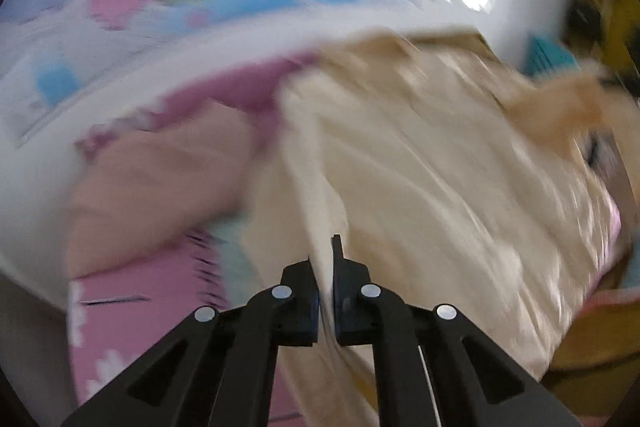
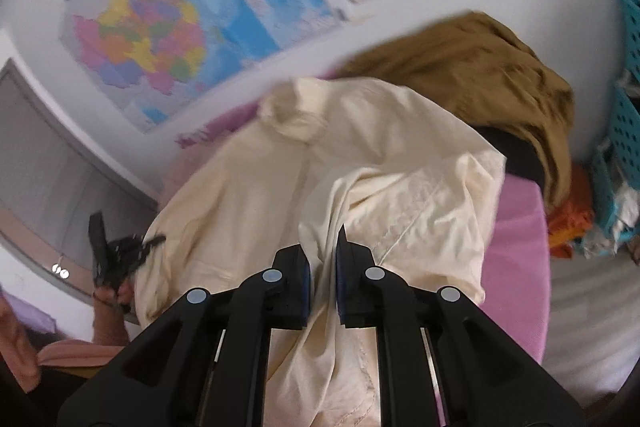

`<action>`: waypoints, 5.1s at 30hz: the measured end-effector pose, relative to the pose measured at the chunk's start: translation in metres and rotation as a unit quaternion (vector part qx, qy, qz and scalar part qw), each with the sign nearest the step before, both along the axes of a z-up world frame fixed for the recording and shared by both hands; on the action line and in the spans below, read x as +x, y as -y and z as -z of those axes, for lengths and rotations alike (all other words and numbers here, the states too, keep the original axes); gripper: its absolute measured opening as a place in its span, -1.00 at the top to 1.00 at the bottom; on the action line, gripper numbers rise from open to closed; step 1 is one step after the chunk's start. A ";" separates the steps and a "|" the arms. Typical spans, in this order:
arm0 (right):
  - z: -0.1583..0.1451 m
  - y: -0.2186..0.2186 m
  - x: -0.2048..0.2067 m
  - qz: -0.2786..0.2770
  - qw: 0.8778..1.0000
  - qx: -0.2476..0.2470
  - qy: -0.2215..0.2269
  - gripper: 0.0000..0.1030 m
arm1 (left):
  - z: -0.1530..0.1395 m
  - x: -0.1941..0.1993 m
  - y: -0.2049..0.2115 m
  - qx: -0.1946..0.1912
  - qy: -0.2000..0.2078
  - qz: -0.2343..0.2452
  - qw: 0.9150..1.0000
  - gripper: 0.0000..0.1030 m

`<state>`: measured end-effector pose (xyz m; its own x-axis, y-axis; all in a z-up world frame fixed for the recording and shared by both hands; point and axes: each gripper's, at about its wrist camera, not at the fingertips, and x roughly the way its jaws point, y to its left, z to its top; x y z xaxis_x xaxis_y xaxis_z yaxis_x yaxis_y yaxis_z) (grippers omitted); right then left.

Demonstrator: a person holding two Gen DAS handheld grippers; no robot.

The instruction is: Fold large clothes

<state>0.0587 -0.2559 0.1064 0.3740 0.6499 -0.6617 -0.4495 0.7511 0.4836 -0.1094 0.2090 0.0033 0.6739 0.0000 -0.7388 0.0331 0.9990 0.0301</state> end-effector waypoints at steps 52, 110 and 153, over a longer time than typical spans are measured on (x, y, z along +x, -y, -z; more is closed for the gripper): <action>0.063 -0.054 0.173 0.063 0.990 -0.122 -0.021 0.94 | 0.033 0.073 0.108 -0.117 -0.073 0.198 0.970 0.75; 0.158 -0.252 0.058 -0.165 0.955 -0.238 0.061 0.21 | 0.018 0.113 0.025 -0.061 -0.063 0.037 0.995 -0.39; 0.162 -0.407 -0.171 -0.490 0.871 0.013 -0.027 -0.51 | 0.000 -0.039 -0.066 -0.103 -0.040 -0.053 0.992 0.87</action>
